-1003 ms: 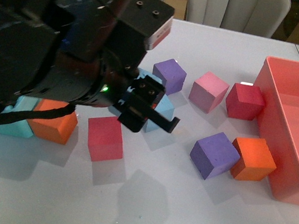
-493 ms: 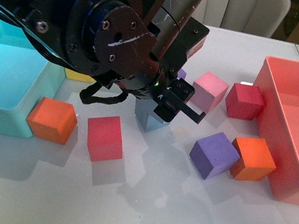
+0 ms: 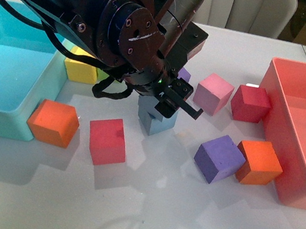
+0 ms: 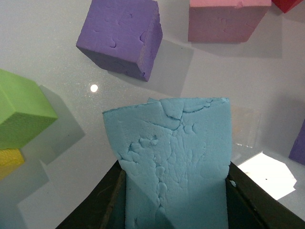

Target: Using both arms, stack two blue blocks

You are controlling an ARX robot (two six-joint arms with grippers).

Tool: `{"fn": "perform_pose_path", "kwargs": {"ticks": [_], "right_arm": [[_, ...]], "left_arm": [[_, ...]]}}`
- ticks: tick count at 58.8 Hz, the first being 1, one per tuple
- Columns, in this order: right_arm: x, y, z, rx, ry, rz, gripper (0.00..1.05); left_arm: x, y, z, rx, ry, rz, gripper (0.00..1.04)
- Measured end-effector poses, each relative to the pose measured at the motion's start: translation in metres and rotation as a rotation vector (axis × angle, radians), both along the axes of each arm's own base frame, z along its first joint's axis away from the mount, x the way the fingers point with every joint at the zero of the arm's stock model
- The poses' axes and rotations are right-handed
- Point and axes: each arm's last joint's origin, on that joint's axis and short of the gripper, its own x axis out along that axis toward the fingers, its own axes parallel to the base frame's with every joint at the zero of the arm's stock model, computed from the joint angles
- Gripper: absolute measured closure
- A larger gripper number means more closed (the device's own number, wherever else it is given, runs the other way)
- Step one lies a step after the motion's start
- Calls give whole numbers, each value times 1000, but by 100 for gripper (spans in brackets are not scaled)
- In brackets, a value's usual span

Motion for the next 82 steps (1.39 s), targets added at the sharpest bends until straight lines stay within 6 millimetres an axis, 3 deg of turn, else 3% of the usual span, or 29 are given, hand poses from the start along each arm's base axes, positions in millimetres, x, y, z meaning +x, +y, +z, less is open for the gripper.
{"fn": "perform_pose_path", "kwargs": {"ticks": [19, 29, 36, 45, 60, 62, 67, 71, 82], "right_arm": [[0, 0, 0, 0, 0, 0, 9], [0, 0, 0, 0, 0, 0, 9], [0, 0, 0, 0, 0, 0, 9], [0, 0, 0, 0, 0, 0, 9], [0, 0, 0, 0, 0, 0, 9], [0, 0, 0, 0, 0, 0, 9], [0, 0, 0, 1, 0, 1, 9], [0, 0, 0, 1, 0, 0, 9], [0, 0, 0, 1, 0, 0, 9]], "left_arm": [[-1, 0, -2, 5, 11, -7, 8], [-6, 7, 4, -8, 19, 3, 9], [-14, 19, 21, -41, -14, 25, 9], [-33, 46, 57, -110, -87, 66, 9], [-89, 107, 102, -232, -143, 152, 9], [-95, 112, 103, -233, -176, 176, 10], [-111, 132, 101, -252, -518, 401, 26], [-130, 152, 101, -318, -686, 491, 40], [-165, 181, 101, -377, -774, 499, 74]]}}
